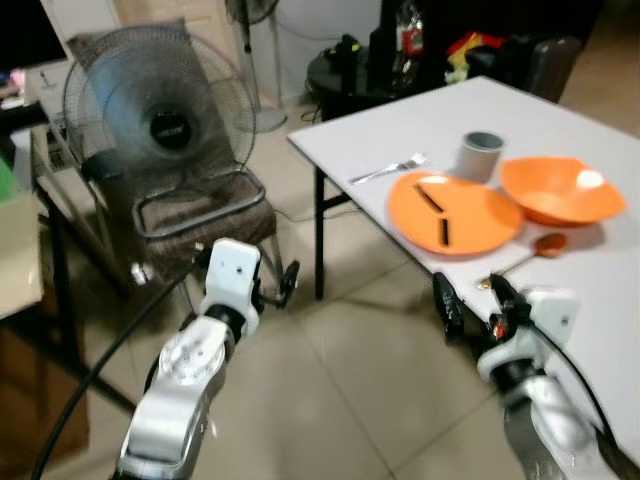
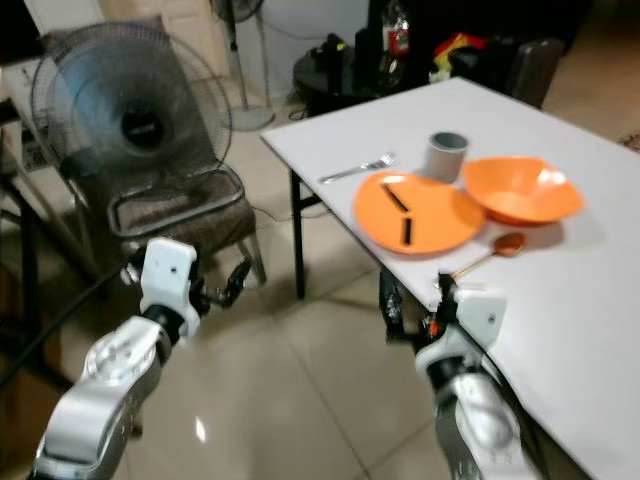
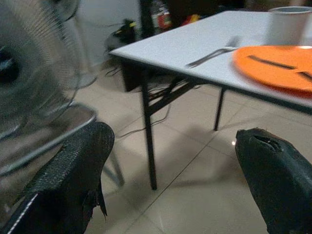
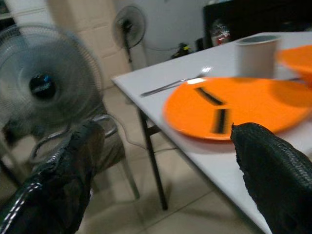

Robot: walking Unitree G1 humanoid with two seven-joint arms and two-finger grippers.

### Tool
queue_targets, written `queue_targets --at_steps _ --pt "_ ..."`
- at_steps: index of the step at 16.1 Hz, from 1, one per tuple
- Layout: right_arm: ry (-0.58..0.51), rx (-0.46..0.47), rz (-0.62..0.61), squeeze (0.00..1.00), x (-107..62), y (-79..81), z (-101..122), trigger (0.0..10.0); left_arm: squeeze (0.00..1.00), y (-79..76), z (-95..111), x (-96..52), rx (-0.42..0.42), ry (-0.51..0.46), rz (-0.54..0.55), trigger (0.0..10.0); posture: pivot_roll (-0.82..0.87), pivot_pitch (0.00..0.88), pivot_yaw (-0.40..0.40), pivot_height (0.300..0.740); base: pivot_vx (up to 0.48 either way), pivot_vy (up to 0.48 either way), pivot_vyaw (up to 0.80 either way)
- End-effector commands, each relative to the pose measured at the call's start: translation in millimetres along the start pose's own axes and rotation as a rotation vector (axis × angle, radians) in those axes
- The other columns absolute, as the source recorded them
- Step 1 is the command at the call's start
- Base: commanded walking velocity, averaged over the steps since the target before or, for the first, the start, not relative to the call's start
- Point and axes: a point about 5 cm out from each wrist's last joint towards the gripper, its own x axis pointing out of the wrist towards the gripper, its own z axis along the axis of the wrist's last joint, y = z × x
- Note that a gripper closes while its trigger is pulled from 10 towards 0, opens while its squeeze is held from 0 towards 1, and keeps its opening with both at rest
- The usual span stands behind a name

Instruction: Setting the table

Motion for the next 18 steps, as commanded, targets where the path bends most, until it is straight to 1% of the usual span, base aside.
queue_targets --at_steps 1,3,4,5,6,8,10,11,12,13,15,16,18 --pt "-0.006 -0.003 0.050 0.00 6.4 4.6 0 10.0 0.00 10.2 -5 -5.0 0.006 0.027 0.040 10.0 0.00 0.000 0.015 0.740 0.000 0.000 0.80" --pt "0.004 -0.012 0.083 0.00 17.4 3.0 -5 10.0 0.00 14.1 -2 -9.3 0.002 0.027 0.052 10.0 0.03 0.000 0.005 0.740 0.000 0.000 0.80" --pt "0.017 -0.015 0.115 0.00 28.8 1.5 -13 10.0 0.00 14.9 2 -15.6 -0.023 0.029 0.069 10.0 0.05 0.000 0.007 0.740 0.000 0.000 0.80" --pt "0.027 -0.025 0.137 0.00 39.6 0.7 -19 10.0 0.00 13.8 5 -23.3 -0.028 0.027 0.072 10.0 0.05 0.000 0.013 0.740 0.000 0.000 0.80" --pt "0.032 -0.022 0.145 0.00 47.8 -0.1 -21 10.0 0.00 13.3 6 -28.6 -0.022 0.027 0.082 10.0 0.06 0.000 0.013 0.740 0.000 0.000 0.80" --pt "0.024 -0.003 0.146 0.00 59.9 -2.3 -18 10.0 0.00 15.9 8 -34.2 -0.017 0.026 0.127 10.0 0.09 0.000 0.000 0.740 0.000 0.000 0.80" --pt "-0.002 0.005 0.152 0.00 64.1 -3.6 -14 10.0 0.00 20.1 7 -36.7 -0.029 0.030 0.166 10.0 0.08 0.000 -0.008 0.740 0.000 0.000 0.80" --pt "-0.015 0.023 0.147 0.00 65.4 -3.4 -13 10.0 0.00 20.2 1 -32.7 -0.031 0.044 0.162 10.0 0.07 0.000 -0.010 0.740 0.000 0.000 0.80" --pt "-0.017 0.024 0.148 0.00 65.7 -3.1 -13 10.0 0.00 19.9 -1 -31.2 -0.032 0.047 0.160 10.0 0.07 0.000 -0.010 0.740 0.000 0.000 0.80" --pt "-0.017 0.022 0.153 0.00 64.3 -1.0 -14 10.0 0.00 20.5 -7 -27.2 -0.038 0.059 0.176 10.0 0.05 0.000 -0.005 0.740 0.000 0.000 0.80" --pt "-0.007 0.018 0.160 0.00 59.5 -0.4 -16 10.0 0.00 15.3 -6 -25.5 -0.048 0.049 0.166 10.0 0.05 0.000 -0.012 0.740 0.000 0.000 0.80" --pt "-0.002 0.020 0.144 0.00 57.3 -2.7 -17 10.0 0.00 14.1 -7 -24.2 -0.032 0.046 0.159 10.0 0.05 0.000 -0.017 0.740 0.000 0.000 0.80" --pt "0.002 0.043 0.113 0.00 51.8 -5.9 -16 10.0 0.00 15.9 -9 -20.4 -0.019 0.046 0.166 10.0 0.03 0.000 -0.010 0.740 0.000 0.000 0.00"
